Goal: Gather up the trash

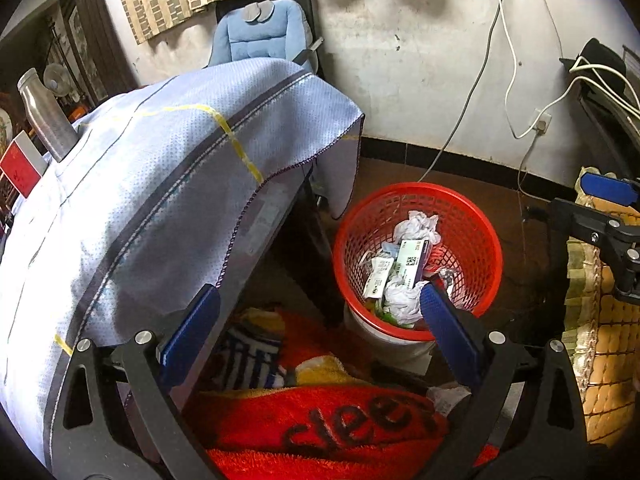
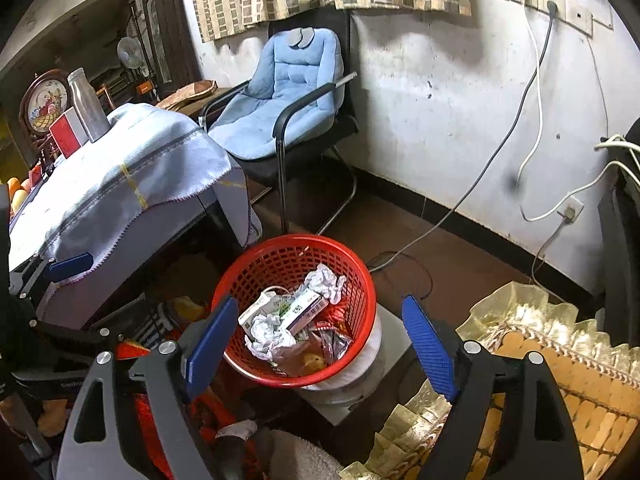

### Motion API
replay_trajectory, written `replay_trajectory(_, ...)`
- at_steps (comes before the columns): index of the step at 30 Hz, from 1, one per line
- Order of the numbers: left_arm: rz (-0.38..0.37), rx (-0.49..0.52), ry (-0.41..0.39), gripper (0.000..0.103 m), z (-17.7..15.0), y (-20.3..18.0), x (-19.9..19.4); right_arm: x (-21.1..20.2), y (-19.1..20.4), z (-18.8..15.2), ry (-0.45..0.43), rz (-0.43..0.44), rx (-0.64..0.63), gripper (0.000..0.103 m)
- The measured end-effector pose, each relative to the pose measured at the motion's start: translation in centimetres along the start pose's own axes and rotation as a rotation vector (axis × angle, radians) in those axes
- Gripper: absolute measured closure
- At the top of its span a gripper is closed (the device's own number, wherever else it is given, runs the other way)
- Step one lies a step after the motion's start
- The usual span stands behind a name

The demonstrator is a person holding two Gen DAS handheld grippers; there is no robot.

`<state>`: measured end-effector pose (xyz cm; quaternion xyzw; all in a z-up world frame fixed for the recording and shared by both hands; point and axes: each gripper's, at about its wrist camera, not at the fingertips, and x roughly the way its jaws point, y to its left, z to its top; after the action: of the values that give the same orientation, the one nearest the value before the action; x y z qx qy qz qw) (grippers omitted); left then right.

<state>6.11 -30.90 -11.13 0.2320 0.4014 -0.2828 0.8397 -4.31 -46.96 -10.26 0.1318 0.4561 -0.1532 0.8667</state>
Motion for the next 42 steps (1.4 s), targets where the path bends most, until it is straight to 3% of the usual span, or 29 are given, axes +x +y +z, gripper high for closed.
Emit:
replay_trajectory(10,0.001,0.013,0.046,0.007,-0.1,0.0,1.9,2.1,-0.1,-0.7,0.049,-0.008,0.003,0.02)
replay_trajectory(42,0.0,0.03,0.054,0.007,-0.2,-0.5,2.3,2.2,-0.3,-0.5,0.049,-0.012,0.002,0.02)
